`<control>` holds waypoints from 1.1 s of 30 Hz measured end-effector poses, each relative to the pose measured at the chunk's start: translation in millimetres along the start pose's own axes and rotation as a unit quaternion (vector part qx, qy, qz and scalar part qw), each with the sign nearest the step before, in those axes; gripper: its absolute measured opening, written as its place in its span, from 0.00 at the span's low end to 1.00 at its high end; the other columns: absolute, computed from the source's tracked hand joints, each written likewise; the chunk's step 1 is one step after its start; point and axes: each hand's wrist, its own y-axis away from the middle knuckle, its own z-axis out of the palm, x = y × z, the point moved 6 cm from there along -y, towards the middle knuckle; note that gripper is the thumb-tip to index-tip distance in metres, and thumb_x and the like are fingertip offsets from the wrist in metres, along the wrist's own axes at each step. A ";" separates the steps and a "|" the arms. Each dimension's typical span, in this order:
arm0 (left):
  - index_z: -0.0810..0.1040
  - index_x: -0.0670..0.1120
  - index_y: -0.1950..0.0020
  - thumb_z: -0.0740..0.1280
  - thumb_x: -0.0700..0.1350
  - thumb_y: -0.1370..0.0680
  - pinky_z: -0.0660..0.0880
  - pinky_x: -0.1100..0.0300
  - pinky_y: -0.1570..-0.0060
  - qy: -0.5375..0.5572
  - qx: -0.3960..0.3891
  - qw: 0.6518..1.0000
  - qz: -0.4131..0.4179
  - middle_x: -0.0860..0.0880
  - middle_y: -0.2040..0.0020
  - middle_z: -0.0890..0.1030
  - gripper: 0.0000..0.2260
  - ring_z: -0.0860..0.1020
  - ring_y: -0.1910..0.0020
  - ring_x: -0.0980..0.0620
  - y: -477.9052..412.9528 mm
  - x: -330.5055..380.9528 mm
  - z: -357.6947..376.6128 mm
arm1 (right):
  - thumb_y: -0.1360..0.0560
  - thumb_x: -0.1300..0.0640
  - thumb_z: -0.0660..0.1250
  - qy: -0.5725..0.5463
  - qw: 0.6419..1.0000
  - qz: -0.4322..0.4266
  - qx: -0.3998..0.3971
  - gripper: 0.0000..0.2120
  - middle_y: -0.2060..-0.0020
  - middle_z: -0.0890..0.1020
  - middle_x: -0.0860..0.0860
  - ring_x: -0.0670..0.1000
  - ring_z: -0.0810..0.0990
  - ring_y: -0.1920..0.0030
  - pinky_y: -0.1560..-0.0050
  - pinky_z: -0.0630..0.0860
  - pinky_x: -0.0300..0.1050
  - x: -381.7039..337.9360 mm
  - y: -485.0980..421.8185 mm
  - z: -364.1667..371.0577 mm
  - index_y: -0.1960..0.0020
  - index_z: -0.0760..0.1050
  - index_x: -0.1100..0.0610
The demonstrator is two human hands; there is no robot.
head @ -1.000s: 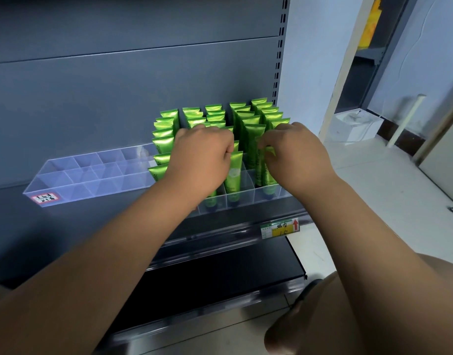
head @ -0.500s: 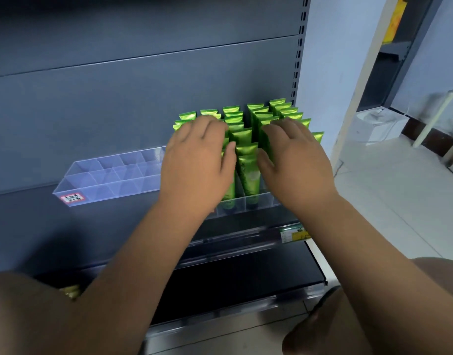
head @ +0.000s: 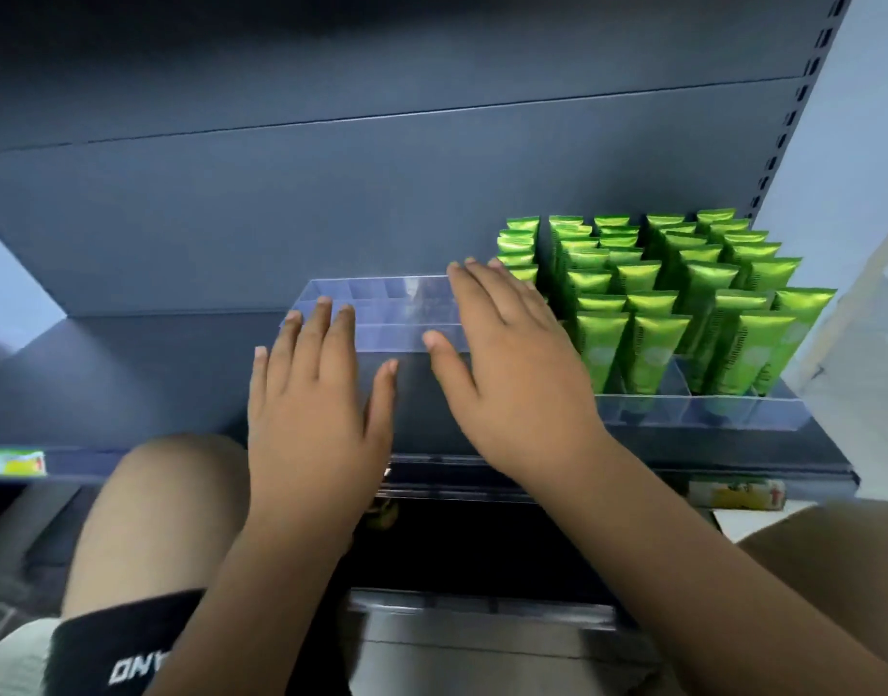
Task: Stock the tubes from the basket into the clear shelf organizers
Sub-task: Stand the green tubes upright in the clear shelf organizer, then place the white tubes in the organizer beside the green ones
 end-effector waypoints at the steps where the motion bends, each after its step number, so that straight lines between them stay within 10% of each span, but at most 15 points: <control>1: 0.66 0.44 0.22 0.55 0.59 0.17 0.58 0.40 0.23 -0.006 0.005 1.000 -0.021 0.45 0.21 0.66 0.29 0.61 0.21 0.42 2.4 -14.2 -5.8 | 0.17 0.42 0.53 -0.008 1.000 -0.010 -0.008 0.30 0.22 0.65 0.53 0.52 0.58 0.20 0.20 0.53 0.50 -15.6 -2.5 7.0 0.21 0.61 0.57; 20: 0.65 0.43 0.23 0.51 0.61 0.18 0.58 0.38 0.24 -0.204 0.002 0.922 -0.328 0.42 0.22 0.67 0.30 0.63 0.22 0.39 164.3 -300.9 -148.4 | 0.18 0.51 0.60 -0.278 0.911 -0.267 -0.150 0.24 0.28 0.72 0.58 0.57 0.67 0.26 0.27 0.66 0.54 -383.8 43.5 174.6 0.25 0.67 0.61; 33: 0.70 0.44 0.27 0.59 0.60 0.18 0.66 0.41 0.28 -0.107 -0.135 0.777 -0.606 0.42 0.27 0.73 0.26 0.69 0.28 0.38 372.4 -461.9 -48.7 | 0.17 0.48 0.57 -0.113 0.815 -0.210 -0.527 0.17 0.36 0.76 0.55 0.59 0.77 0.39 0.46 0.72 0.51 -430.9 176.9 408.0 0.33 0.71 0.56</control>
